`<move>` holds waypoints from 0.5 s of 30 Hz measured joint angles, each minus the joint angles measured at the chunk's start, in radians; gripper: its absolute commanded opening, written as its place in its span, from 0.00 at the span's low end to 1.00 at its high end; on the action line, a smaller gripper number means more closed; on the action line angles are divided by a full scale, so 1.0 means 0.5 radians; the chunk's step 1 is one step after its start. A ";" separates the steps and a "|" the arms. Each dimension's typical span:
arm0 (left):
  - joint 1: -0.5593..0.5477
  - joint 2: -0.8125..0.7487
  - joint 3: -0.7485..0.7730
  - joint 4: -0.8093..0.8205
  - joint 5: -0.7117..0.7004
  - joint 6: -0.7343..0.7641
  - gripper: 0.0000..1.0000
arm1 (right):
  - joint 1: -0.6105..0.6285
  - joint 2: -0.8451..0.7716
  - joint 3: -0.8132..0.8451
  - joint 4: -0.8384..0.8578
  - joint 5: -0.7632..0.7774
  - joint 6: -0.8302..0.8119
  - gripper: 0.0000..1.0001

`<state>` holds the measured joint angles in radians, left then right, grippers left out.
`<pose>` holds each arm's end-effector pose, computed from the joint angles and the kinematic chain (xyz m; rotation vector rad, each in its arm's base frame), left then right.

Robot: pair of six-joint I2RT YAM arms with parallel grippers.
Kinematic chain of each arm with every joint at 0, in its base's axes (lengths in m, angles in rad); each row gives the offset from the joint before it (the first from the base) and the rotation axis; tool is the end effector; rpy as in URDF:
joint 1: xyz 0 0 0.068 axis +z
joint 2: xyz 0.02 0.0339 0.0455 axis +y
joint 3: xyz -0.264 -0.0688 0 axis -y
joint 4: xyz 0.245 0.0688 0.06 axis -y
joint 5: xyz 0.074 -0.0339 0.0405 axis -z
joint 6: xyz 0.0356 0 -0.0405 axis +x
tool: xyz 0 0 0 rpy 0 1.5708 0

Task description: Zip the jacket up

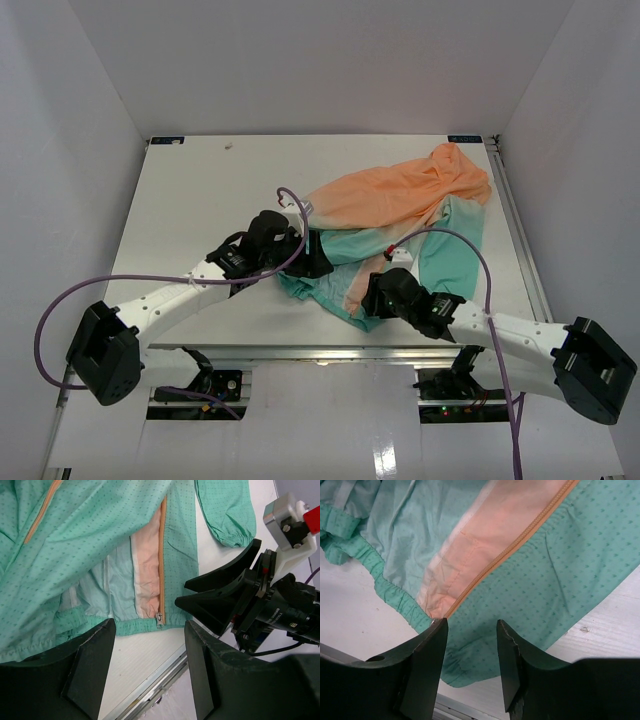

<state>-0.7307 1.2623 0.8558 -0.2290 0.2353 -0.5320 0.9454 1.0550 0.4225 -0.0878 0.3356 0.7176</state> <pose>0.2000 -0.1904 0.2588 0.3732 2.3281 -0.9261 0.1288 0.1583 0.1757 -0.0856 2.2916 0.5042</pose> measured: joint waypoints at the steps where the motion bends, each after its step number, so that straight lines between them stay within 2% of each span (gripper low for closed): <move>1: 0.000 0.000 -0.004 0.008 0.000 0.000 0.68 | 0.012 0.015 0.000 0.000 0.002 0.009 0.50; 4: -0.001 -0.001 -0.037 0.029 0.000 0.001 0.68 | 0.050 0.082 0.000 0.001 0.005 0.023 0.47; 6: -0.001 -0.003 -0.062 0.034 -0.002 0.001 0.68 | 0.070 0.125 0.000 0.007 0.005 0.028 0.38; 8: -0.003 -0.007 -0.090 0.043 -0.003 0.001 0.66 | 0.084 0.159 0.000 0.024 0.005 0.035 0.16; 9: -0.003 -0.008 -0.103 0.047 -0.002 0.001 0.65 | 0.088 0.174 0.000 0.032 0.005 0.038 0.10; 15: -0.005 -0.008 -0.186 0.194 0.173 -0.009 0.61 | 0.099 0.105 -0.014 0.068 0.046 0.043 0.08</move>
<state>-0.7331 1.2583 0.7627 -0.1321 0.3217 -0.5364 0.9950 1.1075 0.4156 -0.0537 0.3588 0.7390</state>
